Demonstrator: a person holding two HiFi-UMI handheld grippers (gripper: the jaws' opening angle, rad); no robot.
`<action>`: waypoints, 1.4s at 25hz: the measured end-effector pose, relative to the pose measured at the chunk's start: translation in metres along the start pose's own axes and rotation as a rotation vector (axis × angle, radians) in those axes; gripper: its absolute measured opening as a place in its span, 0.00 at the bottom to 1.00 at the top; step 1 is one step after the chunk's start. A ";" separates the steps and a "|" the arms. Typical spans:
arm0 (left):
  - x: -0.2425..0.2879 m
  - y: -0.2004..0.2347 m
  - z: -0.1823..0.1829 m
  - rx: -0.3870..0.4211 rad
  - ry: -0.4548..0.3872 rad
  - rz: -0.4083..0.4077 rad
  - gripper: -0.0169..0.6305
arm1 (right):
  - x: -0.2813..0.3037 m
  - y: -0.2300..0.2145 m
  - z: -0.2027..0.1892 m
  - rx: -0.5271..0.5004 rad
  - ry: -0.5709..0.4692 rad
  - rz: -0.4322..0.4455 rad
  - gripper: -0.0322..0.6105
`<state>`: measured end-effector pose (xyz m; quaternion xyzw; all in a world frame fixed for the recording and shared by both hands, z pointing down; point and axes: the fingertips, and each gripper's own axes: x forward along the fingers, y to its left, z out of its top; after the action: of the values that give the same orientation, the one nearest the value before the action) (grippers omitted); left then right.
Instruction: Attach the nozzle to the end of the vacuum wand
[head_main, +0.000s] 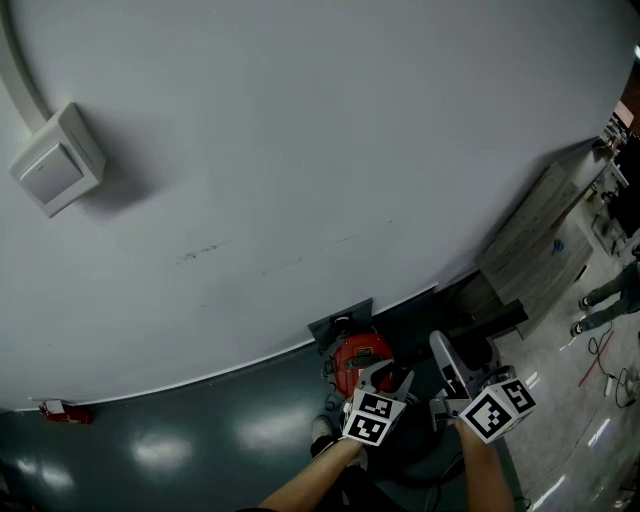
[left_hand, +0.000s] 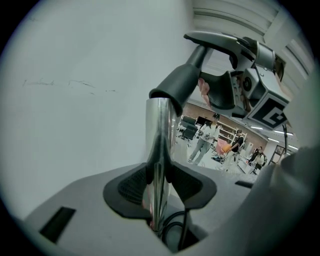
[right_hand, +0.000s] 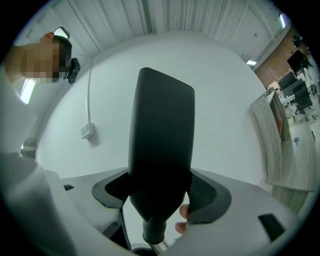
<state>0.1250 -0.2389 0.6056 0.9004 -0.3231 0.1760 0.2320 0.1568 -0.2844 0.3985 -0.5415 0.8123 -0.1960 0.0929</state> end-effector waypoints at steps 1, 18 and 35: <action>0.000 -0.001 -0.001 0.003 0.004 0.000 0.26 | 0.001 0.003 0.001 -0.022 0.007 0.002 0.59; 0.000 -0.008 -0.004 0.055 0.034 0.015 0.26 | 0.027 0.067 -0.011 -0.432 0.157 0.137 0.58; 0.001 -0.006 -0.006 0.055 0.041 0.028 0.26 | 0.036 0.066 -0.019 -0.411 0.197 0.188 0.58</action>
<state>0.1293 -0.2323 0.6090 0.8980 -0.3259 0.2066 0.2112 0.0802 -0.2913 0.3907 -0.4493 0.8871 -0.0689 -0.0809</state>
